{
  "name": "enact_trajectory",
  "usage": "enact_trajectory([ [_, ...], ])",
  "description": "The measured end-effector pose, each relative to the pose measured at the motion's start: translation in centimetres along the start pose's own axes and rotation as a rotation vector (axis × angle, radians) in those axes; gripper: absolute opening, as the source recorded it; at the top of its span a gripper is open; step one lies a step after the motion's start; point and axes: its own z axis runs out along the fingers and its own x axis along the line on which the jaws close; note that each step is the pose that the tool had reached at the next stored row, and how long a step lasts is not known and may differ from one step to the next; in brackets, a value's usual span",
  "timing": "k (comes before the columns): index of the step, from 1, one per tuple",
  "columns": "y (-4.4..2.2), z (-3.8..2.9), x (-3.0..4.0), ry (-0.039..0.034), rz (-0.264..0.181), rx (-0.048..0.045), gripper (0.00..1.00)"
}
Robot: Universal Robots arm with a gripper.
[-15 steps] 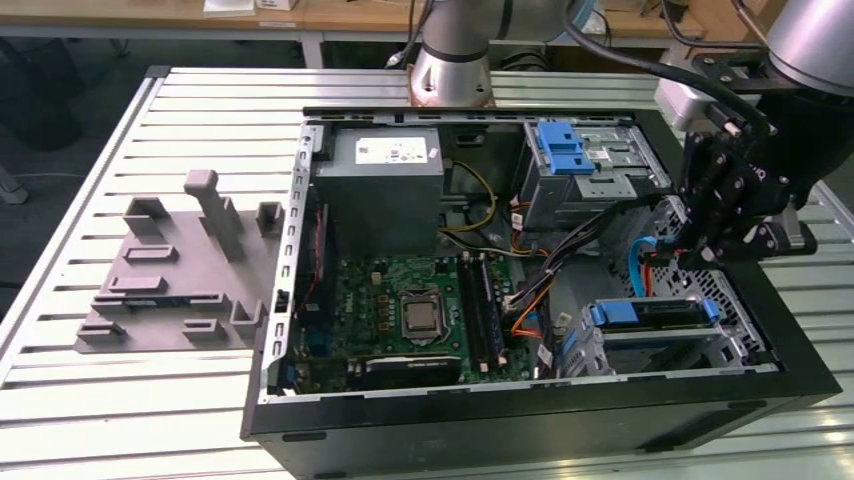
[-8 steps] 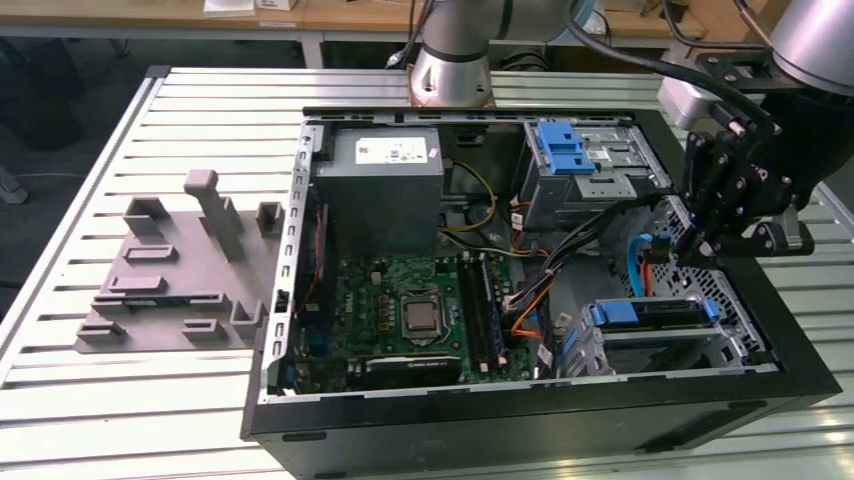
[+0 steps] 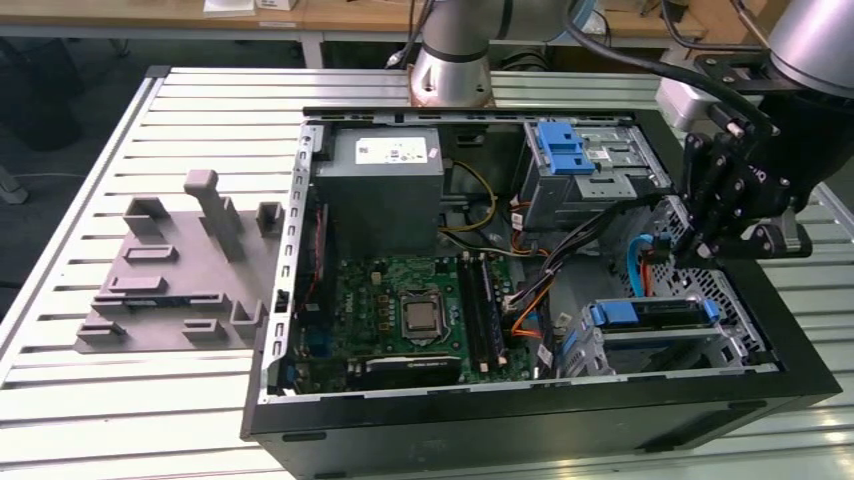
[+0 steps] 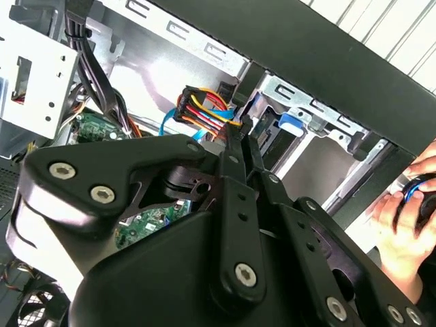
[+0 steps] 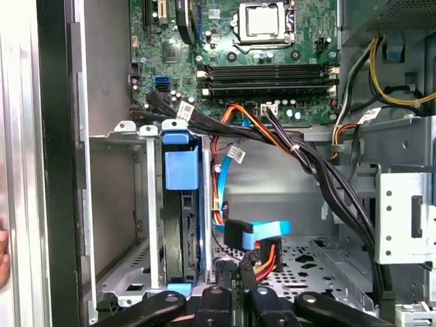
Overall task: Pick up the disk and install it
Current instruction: 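Insert the first disk wire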
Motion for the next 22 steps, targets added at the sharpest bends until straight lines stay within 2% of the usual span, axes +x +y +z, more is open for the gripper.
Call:
enact_trajectory([
  [4, 0.2, 0.12, 0.1, 0.0376, -0.001, 0.001, 0.16],
  [5, 0.21, 0.16, 0.15, 0.0441, -0.002, 0.0008, 0.16],
  [11, 0.24, 0.99, 0.67, 0.0462, -0.002, -0.0119, 0.16],
  [13, 0.23, 1.27, 1.02, 0.0459, -0.002, -0.0136, 0.16],
  [22, 0.28, 1.67, 1.27, 0.0462, 0.009, -0.0166, 0.16],
])
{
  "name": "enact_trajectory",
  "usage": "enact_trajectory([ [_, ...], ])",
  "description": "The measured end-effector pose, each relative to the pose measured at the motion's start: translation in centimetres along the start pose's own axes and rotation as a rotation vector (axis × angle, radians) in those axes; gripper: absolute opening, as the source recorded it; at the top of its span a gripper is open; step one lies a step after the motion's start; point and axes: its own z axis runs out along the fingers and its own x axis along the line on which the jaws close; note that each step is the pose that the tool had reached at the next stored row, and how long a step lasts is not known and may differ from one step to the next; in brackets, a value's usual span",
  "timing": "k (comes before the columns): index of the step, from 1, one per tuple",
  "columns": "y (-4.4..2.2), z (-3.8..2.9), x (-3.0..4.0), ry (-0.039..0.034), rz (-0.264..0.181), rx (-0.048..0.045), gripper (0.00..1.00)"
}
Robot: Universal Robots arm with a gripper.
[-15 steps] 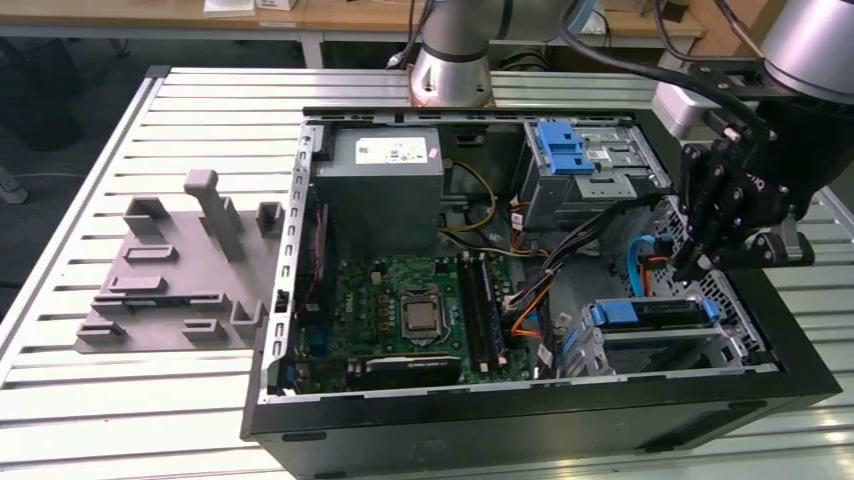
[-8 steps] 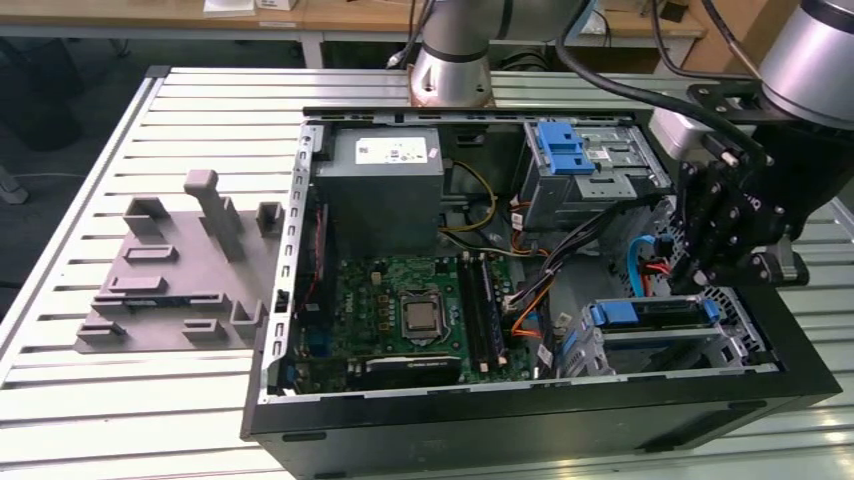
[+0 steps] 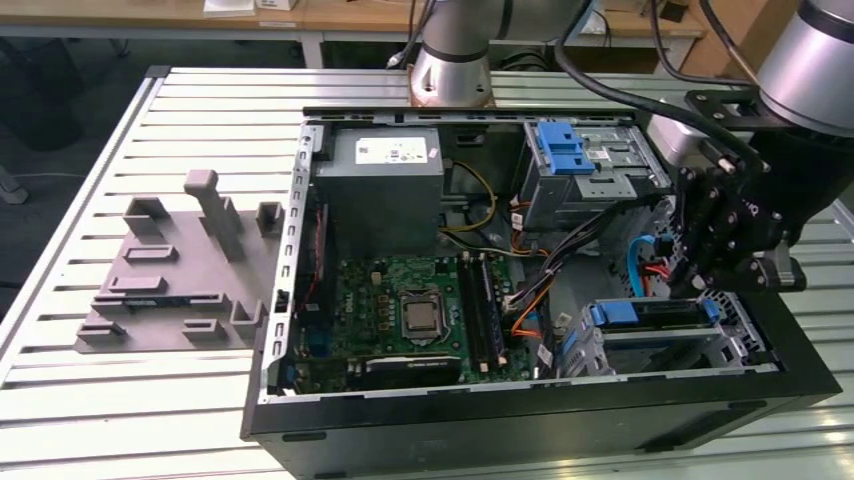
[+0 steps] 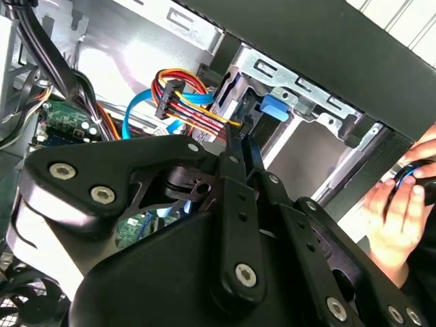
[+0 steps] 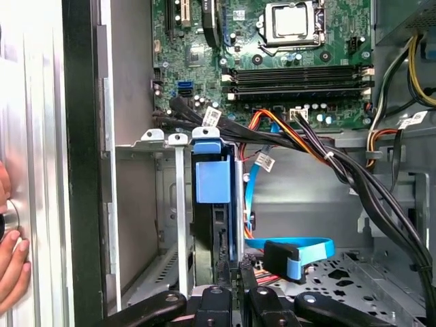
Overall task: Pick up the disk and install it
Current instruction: 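Insert the first disk wire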
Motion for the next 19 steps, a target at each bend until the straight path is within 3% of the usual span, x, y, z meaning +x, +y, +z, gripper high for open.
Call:
enact_trajectory([
  [5, -0.01, 0.13, 0.16, 0.0004, 0.029, -0.0051, 0.16],
  [19, 0.06, 0.7, 0.37, 0.0006, 0.026, -0.009, 0.16],
])
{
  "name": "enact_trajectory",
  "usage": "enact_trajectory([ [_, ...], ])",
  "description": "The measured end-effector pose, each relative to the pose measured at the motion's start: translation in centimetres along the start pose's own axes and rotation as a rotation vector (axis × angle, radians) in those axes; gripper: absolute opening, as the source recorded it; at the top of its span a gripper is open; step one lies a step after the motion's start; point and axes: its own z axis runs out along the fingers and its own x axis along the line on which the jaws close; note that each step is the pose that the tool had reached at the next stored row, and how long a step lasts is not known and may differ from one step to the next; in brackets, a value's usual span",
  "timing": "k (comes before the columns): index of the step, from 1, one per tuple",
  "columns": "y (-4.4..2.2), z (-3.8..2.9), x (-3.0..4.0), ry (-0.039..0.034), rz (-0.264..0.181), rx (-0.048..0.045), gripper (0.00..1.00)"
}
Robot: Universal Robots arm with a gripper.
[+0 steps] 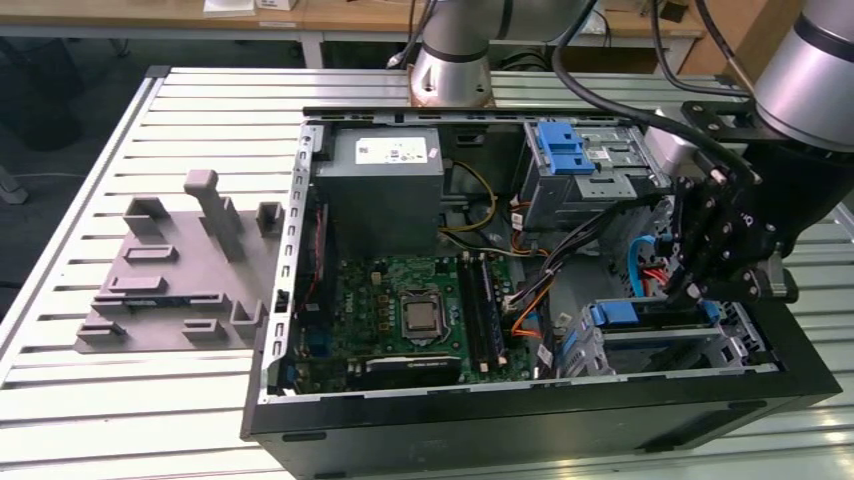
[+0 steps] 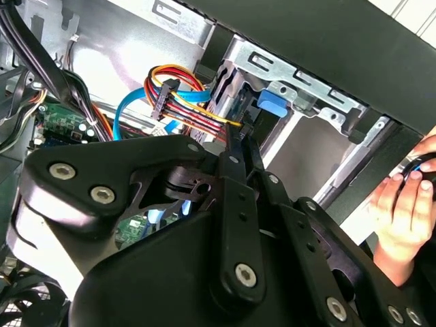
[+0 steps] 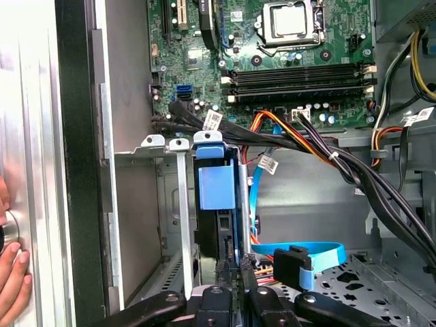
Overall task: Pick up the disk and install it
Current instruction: 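Insert the first disk wire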
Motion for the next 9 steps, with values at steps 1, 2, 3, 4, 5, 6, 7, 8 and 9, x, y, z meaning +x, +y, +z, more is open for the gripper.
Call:
enact_trajectory([
  [1, 0.0, 0.02, 0.0, 0.0, 0.0, -0.0001, 0.16],
  [2, 0.0, 0.03, 0.0, 0.0, 0.0, -0.0003, 0.16],
  [3, 0.0, 0.04, 0.0, -0.0001, 0.0, -0.0005, 0.16],
  [4, 0.0, 0.07, -0.01, -0.0001, 0.0, -0.0006, 0.16],
  [5, 0.0, 0.08, -0.01, -0.0001, 0.0, -0.0008, 0.16],
  [6, 0.0, 0.12, -0.01, 0.0, 0.0, -0.0014, 0.16],
  [7, 0.0, 0.15, -0.01, 0.0002, 0.0, -0.0021, 0.16],
  [8, 0.0, 0.18, -0.02, 0.0003, 0.0, -0.0029, 0.16],
  [9, 0.0, 0.24, -0.02, 0.0001, 0.0, -0.004, 0.16],
])
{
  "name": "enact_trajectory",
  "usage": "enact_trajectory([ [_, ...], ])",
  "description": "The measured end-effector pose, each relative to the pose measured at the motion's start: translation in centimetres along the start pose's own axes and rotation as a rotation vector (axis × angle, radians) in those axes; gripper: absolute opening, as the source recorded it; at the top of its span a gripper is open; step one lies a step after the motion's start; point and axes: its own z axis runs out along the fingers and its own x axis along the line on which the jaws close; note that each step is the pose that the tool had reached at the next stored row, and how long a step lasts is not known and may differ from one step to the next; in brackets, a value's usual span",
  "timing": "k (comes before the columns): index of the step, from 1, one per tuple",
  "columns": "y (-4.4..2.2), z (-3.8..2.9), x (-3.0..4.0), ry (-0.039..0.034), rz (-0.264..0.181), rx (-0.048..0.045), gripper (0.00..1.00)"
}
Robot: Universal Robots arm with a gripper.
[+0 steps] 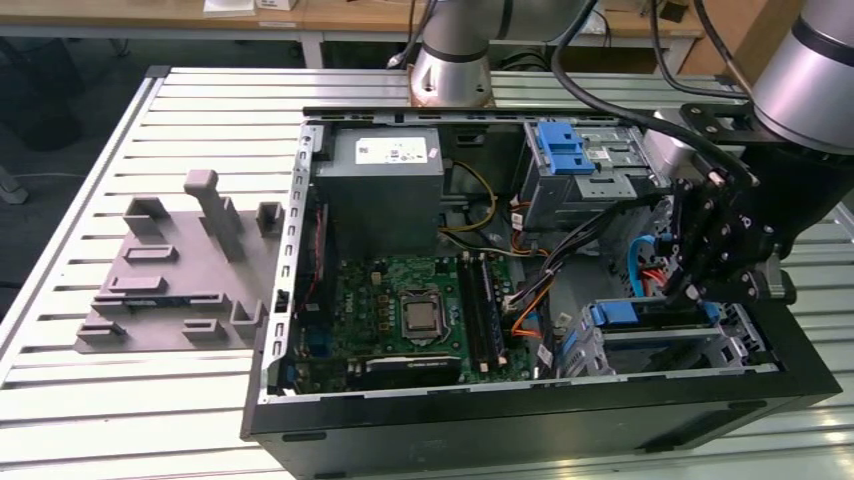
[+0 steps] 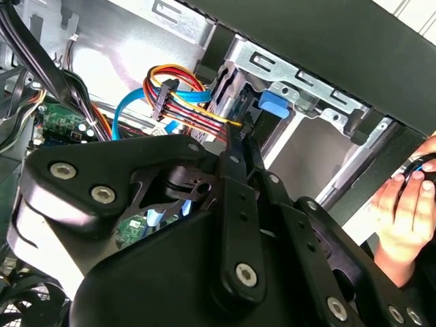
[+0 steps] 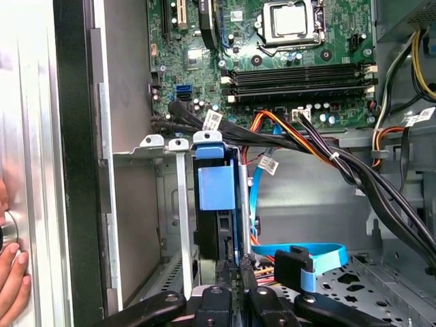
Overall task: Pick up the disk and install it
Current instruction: 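Insert the first disk wire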
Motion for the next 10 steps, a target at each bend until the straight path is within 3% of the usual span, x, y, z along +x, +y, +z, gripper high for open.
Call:
enact_trajectory([
  [5, -0.04, 0.18, -0.01, 0.0008, 0.0, -0.0062, 0.16],
  [10, -0.04, 0.2, -0.02, 0.0006, 0.0, -0.0062, 0.16],
])
